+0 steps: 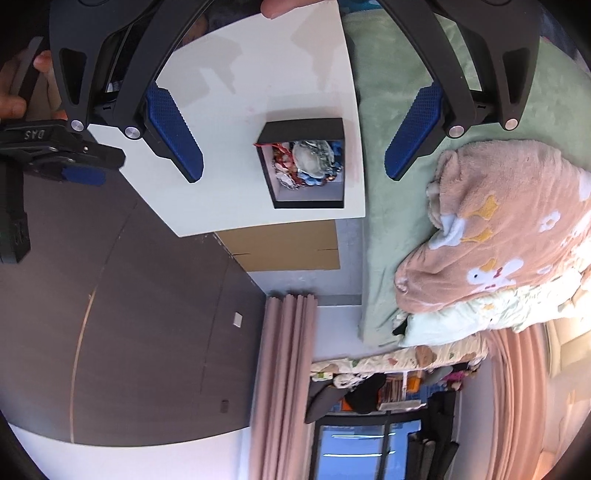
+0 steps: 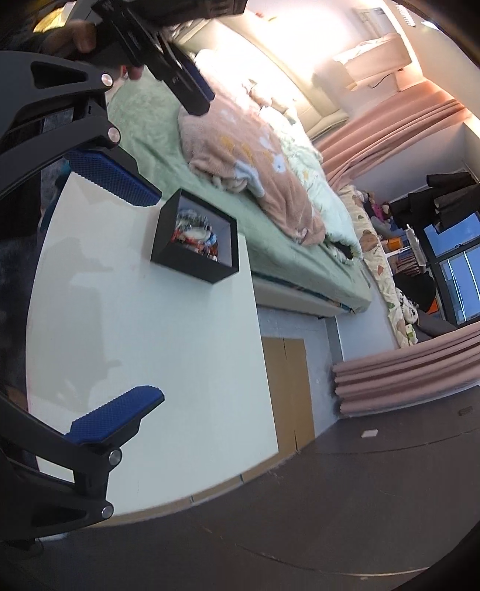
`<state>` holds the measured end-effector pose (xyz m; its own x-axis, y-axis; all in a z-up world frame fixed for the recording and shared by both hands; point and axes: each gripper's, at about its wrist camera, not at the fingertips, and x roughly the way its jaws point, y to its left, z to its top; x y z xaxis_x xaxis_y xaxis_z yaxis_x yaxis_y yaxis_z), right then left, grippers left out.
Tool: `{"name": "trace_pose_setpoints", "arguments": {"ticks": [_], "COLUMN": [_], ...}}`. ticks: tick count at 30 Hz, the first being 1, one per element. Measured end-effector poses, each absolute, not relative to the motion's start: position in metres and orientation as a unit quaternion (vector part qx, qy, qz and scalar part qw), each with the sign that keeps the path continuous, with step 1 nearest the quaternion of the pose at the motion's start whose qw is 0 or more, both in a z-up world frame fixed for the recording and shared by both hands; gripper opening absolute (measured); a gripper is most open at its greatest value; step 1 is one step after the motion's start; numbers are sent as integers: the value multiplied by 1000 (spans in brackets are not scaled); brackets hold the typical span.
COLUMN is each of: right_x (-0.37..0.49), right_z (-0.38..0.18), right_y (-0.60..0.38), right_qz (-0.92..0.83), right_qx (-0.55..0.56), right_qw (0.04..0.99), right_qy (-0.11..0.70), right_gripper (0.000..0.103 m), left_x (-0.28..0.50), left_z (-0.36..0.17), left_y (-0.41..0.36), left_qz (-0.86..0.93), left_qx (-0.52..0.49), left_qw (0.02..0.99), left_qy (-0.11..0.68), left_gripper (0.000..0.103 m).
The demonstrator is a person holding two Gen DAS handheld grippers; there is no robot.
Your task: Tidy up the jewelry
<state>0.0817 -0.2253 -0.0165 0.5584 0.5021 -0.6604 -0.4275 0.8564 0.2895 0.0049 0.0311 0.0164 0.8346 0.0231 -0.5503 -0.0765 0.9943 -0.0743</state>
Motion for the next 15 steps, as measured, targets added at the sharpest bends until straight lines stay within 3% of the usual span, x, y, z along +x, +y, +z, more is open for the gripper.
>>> {"name": "trace_pose_setpoints", "arguments": {"ticks": [15], "right_x": [70], "right_z": [-13], "right_y": [-224], "right_qz": [264], "right_qx": [29], "right_qw": [889], "right_qy": [374], "right_gripper": [96], "left_x": [-1], "left_z": [17], "left_y": [17], "left_qz": [25], "left_qx": [-37], "left_qw": [959], "left_qy": [281], "left_gripper": [98]}}
